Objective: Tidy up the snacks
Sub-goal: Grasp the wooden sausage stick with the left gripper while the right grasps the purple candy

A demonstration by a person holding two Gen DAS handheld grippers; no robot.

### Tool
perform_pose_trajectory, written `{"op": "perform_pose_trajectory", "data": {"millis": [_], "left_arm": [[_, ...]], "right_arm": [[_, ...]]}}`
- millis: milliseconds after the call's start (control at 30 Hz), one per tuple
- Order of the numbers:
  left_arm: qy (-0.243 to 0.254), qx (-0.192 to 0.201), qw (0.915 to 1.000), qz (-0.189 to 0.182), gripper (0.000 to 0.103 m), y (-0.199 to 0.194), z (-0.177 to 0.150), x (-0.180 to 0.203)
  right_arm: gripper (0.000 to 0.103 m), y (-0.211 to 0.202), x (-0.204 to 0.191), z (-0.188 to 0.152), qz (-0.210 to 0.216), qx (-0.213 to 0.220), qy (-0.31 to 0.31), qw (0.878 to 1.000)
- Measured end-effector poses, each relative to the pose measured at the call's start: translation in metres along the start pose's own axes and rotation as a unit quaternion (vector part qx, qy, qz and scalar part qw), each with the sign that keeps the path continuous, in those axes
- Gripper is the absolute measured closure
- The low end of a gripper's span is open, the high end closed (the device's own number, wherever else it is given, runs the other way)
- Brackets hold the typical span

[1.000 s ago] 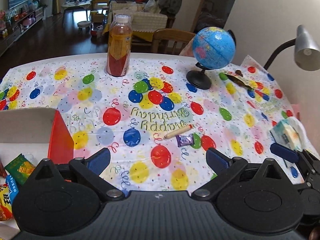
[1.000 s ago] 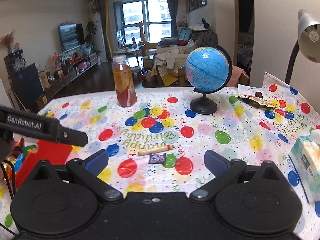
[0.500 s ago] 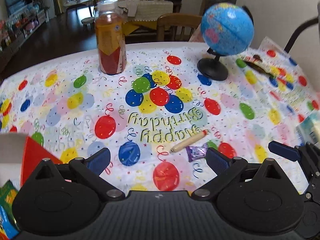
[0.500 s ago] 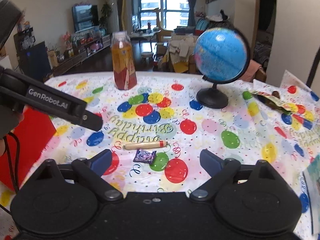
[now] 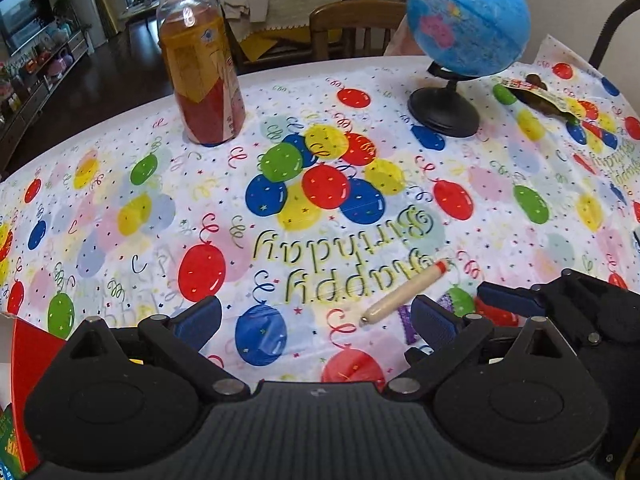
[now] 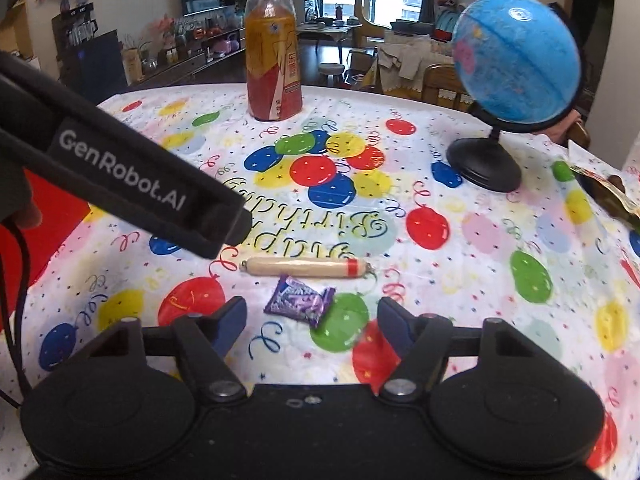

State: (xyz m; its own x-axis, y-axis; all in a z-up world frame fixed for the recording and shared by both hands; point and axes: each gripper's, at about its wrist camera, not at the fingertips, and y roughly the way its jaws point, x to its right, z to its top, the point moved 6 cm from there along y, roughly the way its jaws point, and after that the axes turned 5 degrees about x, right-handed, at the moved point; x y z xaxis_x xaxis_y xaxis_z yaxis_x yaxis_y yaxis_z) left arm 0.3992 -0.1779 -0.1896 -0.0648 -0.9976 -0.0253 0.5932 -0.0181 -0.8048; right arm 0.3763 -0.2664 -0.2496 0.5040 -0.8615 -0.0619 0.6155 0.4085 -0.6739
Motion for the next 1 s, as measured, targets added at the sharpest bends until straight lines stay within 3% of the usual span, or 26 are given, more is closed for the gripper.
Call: {"op": "perform_pose_trajectory", "data": {"millis": [400, 700, 800, 933, 1000], "left_arm": [[0.014, -0.003, 0.9999, -0.004, 0.006, 0.012, 0.001, 0.005], [0.052, -0.003, 0.9982, -0.028, 0.01, 0.024, 0.0, 0.031], [0.063, -0.01, 0.9974, -0.034, 0.017, 0.033, 0.0, 0.038], [0.082, -0.025, 0.9952, -0.048, 0.036, 0.047, -0.003, 0.049], [0.094, -0.028, 0.9935, -0.058, 0.039, 0.051, -0.004, 0.054]], "right_arm": [[0.074, 0.01, -0.001, -0.001, 0.014, -0.001, -0.013, 1.0], [0.076, -0.017, 0.04, -0.012, -0.014, -0.004, 0.044, 0.999], [0.076, -0.025, 0.05, -0.017, -0.026, -0.003, 0.058, 0.998], [0.076, -0.03, 0.06, -0.021, -0.036, -0.002, 0.074, 0.997], [0.076, -0.031, 0.063, -0.023, -0.038, -0.001, 0.081, 0.996]]}}
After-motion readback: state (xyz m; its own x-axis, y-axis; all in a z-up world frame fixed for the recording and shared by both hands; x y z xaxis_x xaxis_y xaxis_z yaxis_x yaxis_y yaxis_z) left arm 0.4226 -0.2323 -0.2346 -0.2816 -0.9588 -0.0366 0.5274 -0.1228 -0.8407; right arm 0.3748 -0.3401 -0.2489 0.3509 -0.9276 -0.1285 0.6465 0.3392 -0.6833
